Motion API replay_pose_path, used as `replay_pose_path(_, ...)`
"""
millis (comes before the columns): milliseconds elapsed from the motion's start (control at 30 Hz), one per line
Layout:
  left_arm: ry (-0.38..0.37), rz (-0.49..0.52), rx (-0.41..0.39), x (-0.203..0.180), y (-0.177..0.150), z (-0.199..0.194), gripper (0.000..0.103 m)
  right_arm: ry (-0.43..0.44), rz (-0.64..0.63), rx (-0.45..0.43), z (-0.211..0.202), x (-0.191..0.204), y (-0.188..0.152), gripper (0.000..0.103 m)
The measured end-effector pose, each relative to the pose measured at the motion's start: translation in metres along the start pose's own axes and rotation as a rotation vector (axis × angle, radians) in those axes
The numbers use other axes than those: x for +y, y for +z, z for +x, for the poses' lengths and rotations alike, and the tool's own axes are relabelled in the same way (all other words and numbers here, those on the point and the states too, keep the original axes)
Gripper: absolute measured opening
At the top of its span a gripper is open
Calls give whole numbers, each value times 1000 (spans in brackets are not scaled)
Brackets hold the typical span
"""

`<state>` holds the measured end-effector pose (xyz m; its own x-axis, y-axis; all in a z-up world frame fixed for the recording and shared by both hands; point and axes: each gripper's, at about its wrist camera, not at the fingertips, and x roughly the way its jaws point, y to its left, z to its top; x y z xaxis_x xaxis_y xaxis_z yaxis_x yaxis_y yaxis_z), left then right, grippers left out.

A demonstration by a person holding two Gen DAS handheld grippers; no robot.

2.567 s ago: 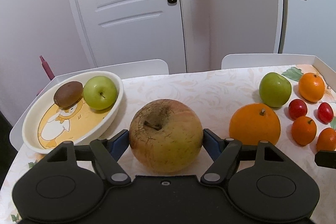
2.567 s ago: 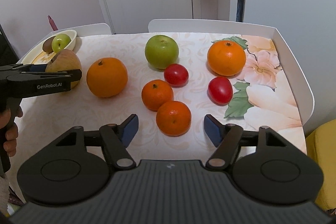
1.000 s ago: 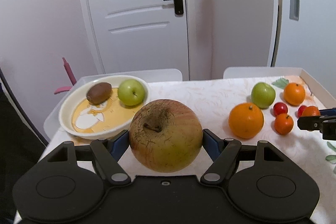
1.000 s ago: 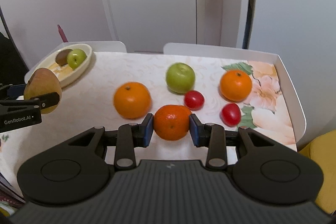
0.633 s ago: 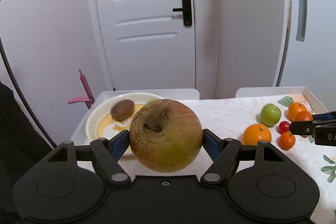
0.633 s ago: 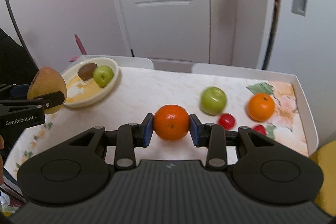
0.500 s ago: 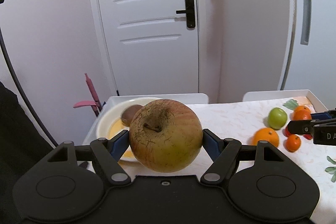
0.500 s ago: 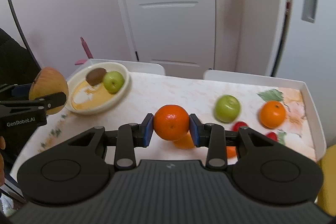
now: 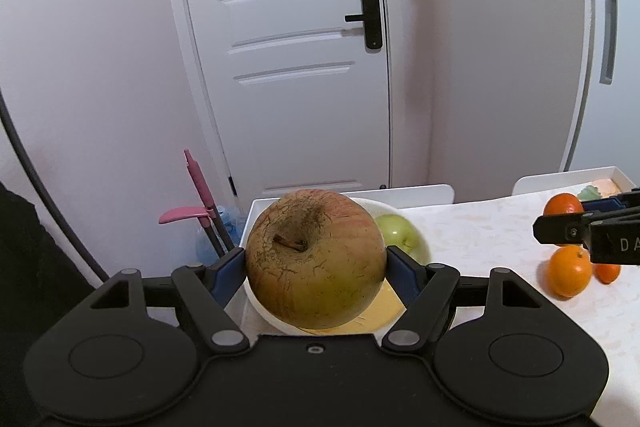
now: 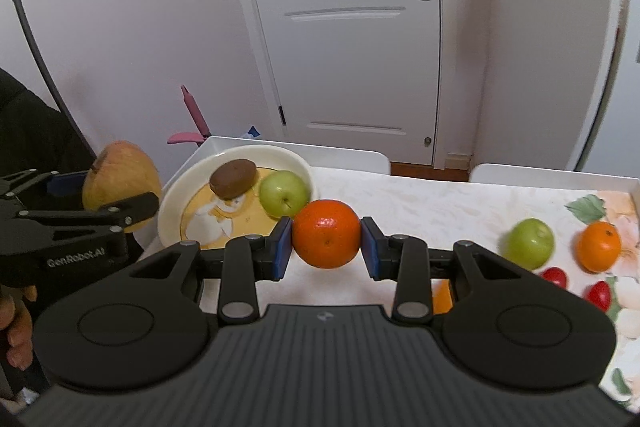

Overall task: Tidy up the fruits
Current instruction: 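Carry the large apple and tangerine over the duck bowl with both tools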

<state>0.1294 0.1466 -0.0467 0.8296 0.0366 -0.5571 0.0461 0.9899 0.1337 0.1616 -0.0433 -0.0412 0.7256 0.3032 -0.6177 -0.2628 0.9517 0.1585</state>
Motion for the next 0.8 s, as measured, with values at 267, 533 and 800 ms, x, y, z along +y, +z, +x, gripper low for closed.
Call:
replay_pose_path(267,-43,27,22,26,-1,41,78,-23,28,28,36,26,6,51)
replay_pose_path(533,-70,43,68,38,-10,83,78,-56,47,70,67,34,6,51)
replay_pose_path(800,-91,96,108,32,-20,107,78,-69,56,96,82,32,4,51)
